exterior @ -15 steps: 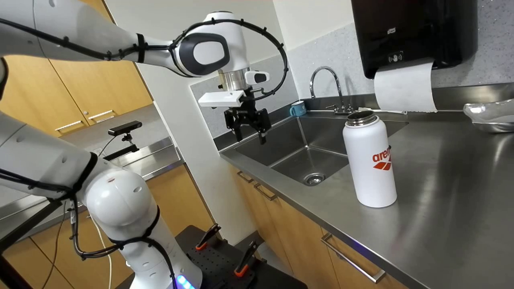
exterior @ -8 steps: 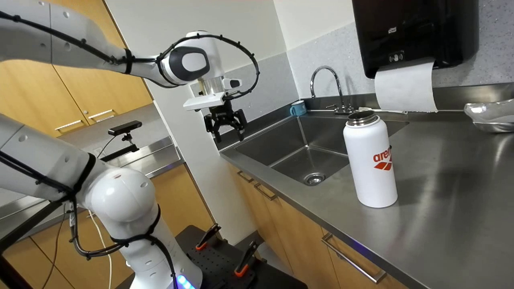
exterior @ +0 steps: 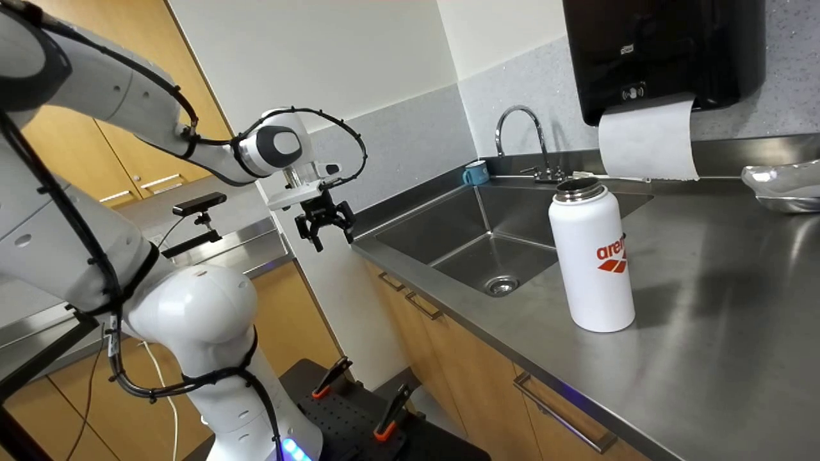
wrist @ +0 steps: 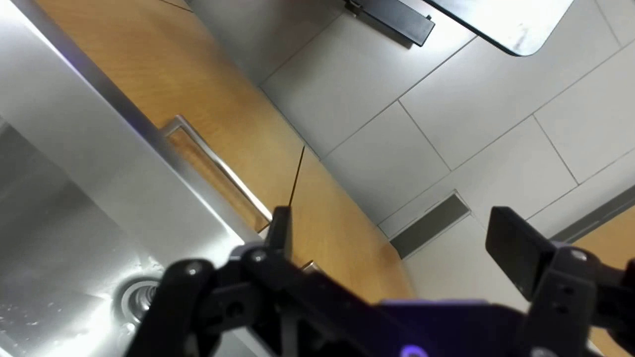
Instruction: Open the cupboard
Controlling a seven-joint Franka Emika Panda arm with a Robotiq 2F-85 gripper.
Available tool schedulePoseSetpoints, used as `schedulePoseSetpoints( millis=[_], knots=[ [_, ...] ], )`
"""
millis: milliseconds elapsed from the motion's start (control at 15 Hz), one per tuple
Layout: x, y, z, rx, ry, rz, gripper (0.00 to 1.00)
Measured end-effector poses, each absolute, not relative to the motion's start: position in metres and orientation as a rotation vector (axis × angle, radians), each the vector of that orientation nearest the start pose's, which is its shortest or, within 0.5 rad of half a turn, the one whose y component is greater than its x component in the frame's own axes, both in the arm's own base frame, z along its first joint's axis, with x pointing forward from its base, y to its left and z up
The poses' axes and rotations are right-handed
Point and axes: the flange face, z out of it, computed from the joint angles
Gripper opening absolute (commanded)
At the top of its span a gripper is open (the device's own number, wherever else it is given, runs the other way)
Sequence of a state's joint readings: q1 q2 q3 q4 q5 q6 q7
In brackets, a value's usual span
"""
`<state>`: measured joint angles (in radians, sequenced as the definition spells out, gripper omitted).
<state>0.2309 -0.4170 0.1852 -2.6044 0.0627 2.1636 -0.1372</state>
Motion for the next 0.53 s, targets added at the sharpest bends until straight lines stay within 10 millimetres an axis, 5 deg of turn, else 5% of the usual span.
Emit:
schedulePoseSetpoints(
  millis=[267, 533],
  knots=[
    [0.344, 0.220, 0.346, -3.086, -0.854, 0.095, 1.00],
    [0.343, 0.221, 0.341, -3.085, -0.853, 0.117, 1.00]
  ],
)
